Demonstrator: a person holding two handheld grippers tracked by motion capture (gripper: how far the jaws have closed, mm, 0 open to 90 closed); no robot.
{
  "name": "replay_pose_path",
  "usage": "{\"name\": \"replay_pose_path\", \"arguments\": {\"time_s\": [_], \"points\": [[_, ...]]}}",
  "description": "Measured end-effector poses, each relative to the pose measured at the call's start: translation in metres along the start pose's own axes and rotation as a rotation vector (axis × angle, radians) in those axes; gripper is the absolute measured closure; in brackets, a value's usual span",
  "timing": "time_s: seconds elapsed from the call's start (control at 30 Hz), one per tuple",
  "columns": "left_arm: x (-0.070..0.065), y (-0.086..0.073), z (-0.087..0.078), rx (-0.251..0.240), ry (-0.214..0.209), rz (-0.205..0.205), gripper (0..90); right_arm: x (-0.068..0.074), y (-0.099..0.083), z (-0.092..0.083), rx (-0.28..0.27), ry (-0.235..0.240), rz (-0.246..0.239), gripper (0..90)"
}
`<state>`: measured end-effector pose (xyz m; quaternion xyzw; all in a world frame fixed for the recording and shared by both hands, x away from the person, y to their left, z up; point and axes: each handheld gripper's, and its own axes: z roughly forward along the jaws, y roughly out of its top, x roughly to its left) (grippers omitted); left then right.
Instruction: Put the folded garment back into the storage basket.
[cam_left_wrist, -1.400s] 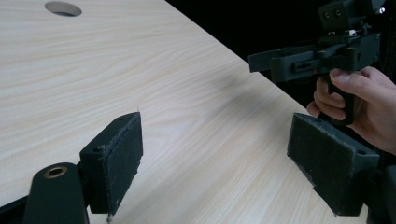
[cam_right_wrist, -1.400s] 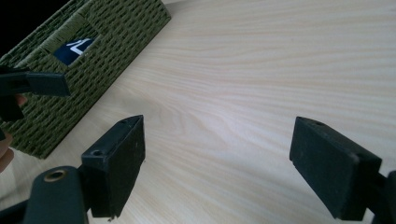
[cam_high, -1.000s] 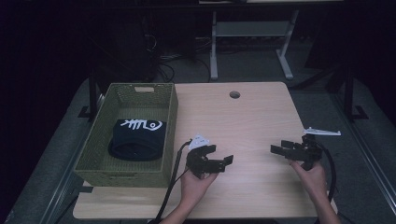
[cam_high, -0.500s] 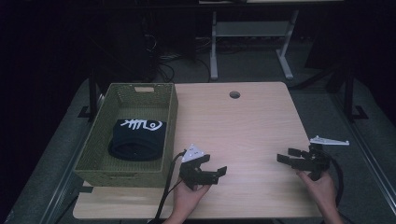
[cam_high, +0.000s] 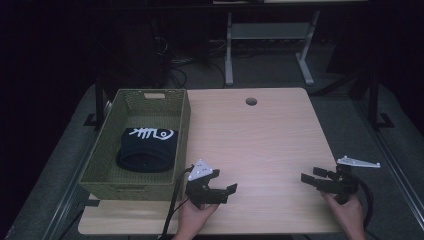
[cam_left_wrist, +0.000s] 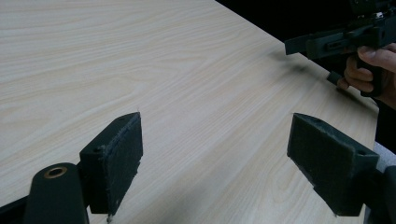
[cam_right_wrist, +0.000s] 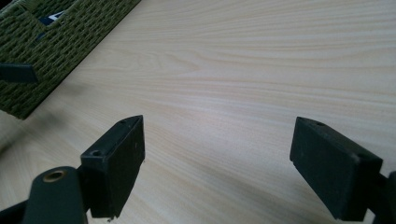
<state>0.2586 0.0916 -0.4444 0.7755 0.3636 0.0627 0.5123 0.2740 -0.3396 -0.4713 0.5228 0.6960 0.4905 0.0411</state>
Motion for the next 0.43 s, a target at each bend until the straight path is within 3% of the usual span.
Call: {"name": "replay_pose_path", "arguments": {"time_s": [0.27, 0.43], "points": [[-0.004, -0.002, -0.009, -0.019, -0.012, 0.017, 17.5, 0.0, -0.009, -0.011, -0.061, 0.012, 0.026, 17.6], [-0.001, 0.001, -0.013, -0.032, -0.009, 0.01, 17.5, -0.003, -0.014, -0.015, -0.07, -0.001, 0.029, 17.6]]}}
